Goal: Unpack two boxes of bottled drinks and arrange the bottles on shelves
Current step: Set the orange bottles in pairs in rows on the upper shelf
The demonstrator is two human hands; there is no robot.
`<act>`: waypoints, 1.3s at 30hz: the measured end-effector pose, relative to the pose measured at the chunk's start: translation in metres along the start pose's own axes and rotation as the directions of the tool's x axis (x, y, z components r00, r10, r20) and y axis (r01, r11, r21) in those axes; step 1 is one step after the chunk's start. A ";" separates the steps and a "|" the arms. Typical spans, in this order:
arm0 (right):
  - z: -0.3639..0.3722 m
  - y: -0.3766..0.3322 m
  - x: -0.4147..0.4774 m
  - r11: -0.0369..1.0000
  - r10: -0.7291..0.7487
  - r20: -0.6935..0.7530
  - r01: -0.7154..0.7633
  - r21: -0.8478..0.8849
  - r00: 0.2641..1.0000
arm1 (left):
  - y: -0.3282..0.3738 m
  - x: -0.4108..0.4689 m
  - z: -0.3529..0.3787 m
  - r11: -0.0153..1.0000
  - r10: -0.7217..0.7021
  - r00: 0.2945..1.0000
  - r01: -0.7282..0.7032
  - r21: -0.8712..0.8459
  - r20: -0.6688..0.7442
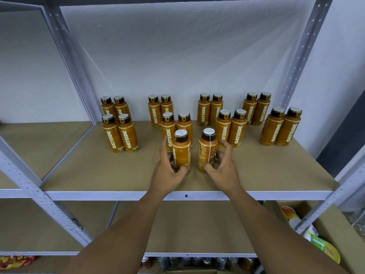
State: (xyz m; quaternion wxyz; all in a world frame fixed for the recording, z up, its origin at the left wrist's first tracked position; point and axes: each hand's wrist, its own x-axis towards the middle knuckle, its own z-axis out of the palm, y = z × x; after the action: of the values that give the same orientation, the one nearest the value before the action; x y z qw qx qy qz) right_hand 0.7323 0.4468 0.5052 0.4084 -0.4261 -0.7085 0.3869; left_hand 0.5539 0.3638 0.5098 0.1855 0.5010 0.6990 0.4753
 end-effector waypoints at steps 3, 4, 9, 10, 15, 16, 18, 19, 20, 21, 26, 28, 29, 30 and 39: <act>0.000 0.000 0.000 1.000 0.009 0.004 -0.009 -0.011 1.000 | 0.000 0.001 0.000 1.000 -0.002 1.000 0.002 0.009 0.000; 0.000 0.000 0.000 1.000 0.011 0.004 -0.011 -0.011 1.000 | 0.000 0.001 0.000 1.000 -0.003 1.000 0.003 0.008 -0.001; 0.001 -0.001 0.001 1.000 0.008 -0.012 -0.008 -0.020 1.000 | 0.000 0.001 0.001 1.000 -0.022 1.000 0.023 0.018 -0.022; 0.001 -0.001 0.001 1.000 0.009 -0.013 -0.010 -0.024 1.000 | 0.000 0.001 0.001 0.999 -0.025 0.999 0.026 0.021 -0.029; 0.002 -0.001 0.002 0.999 0.019 -0.033 -0.020 -0.046 0.999 | 0.001 0.001 0.002 0.999 -0.024 0.998 0.026 0.035 -0.056; 0.002 -0.001 0.003 0.998 0.021 -0.036 -0.022 -0.051 0.999 | 0.001 0.001 0.002 0.999 -0.023 0.998 0.025 0.037 -0.059; 0.003 -0.002 0.003 0.998 0.023 -0.045 -0.026 -0.058 0.999 | 0.001 0.001 0.002 0.999 -0.022 0.998 0.024 0.039 -0.062; 0.003 -0.002 0.003 0.998 0.023 -0.051 -0.026 -0.061 0.998 | 0.001 0.001 0.002 0.999 -0.020 0.998 0.023 0.038 -0.065; 0.003 -0.002 0.003 0.998 0.024 -0.056 -0.027 -0.062 0.998 | 0.000 0.001 0.002 0.999 -0.018 0.997 0.020 0.037 -0.071; 0.003 -0.002 0.003 0.998 0.026 -0.060 -0.030 -0.063 0.998 | 0.000 0.001 0.002 0.999 -0.016 0.997 0.019 0.036 -0.078; 0.003 -0.003 0.003 0.998 0.030 -0.069 -0.034 -0.061 0.997 | -0.001 0.002 0.003 0.999 -0.013 0.996 0.016 0.031 -0.088; 0.003 -0.003 0.003 0.997 0.024 -0.070 -0.029 -0.065 0.997 | -0.001 0.003 0.003 0.999 -0.019 0.996 0.022 0.030 -0.085; 0.003 -0.002 0.002 0.997 0.019 -0.069 -0.024 -0.067 0.997 | -0.001 0.003 0.003 0.999 -0.021 0.996 0.023 0.031 -0.081; 0.003 -0.002 0.002 0.998 0.013 -0.069 -0.017 -0.068 0.998 | -0.001 0.003 0.003 0.999 -0.018 0.997 0.021 0.031 -0.078; 0.002 0.001 0.002 1.000 -0.013 -0.018 0.013 -0.017 1.000 | -0.001 0.003 0.000 1.000 -0.016 1.000 0.016 0.023 0.001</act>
State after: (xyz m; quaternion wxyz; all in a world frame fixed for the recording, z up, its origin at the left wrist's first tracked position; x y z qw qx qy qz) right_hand 0.7303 0.4490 0.5040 0.4139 -0.4284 -0.7107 0.3744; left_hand 0.5525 0.3665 0.5094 0.1842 0.4978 0.7083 0.4654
